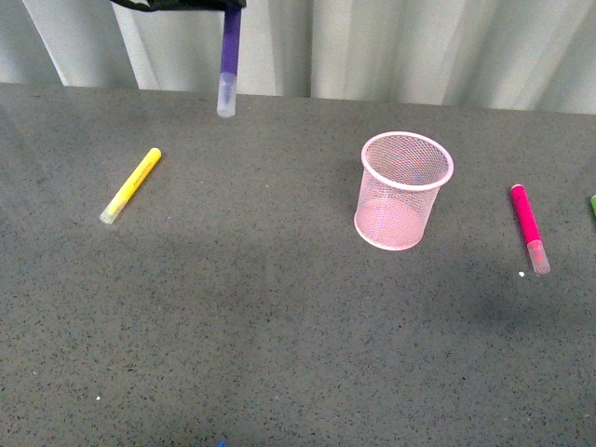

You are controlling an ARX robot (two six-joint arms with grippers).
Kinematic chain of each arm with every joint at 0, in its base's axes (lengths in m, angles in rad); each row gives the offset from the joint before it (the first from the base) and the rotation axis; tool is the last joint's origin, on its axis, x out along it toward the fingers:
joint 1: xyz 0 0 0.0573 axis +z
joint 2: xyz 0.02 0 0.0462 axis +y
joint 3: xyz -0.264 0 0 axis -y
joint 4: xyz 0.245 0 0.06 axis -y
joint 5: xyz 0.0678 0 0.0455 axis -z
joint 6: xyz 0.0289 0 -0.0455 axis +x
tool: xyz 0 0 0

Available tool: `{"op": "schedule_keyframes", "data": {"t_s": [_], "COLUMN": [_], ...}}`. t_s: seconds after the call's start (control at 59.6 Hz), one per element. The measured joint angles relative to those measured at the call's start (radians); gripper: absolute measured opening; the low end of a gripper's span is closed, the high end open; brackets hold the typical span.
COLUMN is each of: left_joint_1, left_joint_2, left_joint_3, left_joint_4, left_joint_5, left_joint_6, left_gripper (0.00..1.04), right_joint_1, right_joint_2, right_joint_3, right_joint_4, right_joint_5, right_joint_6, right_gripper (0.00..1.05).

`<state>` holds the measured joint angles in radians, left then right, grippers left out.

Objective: Insert purple and pink pens into pink cup

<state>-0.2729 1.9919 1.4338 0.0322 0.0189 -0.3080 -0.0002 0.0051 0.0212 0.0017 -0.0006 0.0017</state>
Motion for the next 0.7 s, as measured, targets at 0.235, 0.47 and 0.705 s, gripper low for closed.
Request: {"op": "schedule_keyframes", "data": {"t_s": [0.235, 0.47, 0.705], "left_joint_1": [-0.04, -0.114, -0.181], "left_joint_2": [-0.046, -0.041, 0.044], "left_joint_3": [-0.207, -0.332, -0.328], "left_joint_4": [0.377, 0.699, 0.867], "left_joint_5": [-0.051, -0.108, -0.145], "left_joint_6": [-0.176, -0.252, -0.296], "left_gripper": [0.12, 0.12, 0.12], "right_joint_1": [0.0, 0.0, 0.0], "right_joint_2": [0.0, 0.0, 0.0], "right_joint_3": [0.0, 0.0, 0.0], "right_joint_4": [0.0, 0.0, 0.0], "right_joint_5": [0.0, 0.0, 0.0], "right_joint_6": [0.0, 0.0, 0.0], "right_gripper": [0.98, 0.98, 0.98]}}
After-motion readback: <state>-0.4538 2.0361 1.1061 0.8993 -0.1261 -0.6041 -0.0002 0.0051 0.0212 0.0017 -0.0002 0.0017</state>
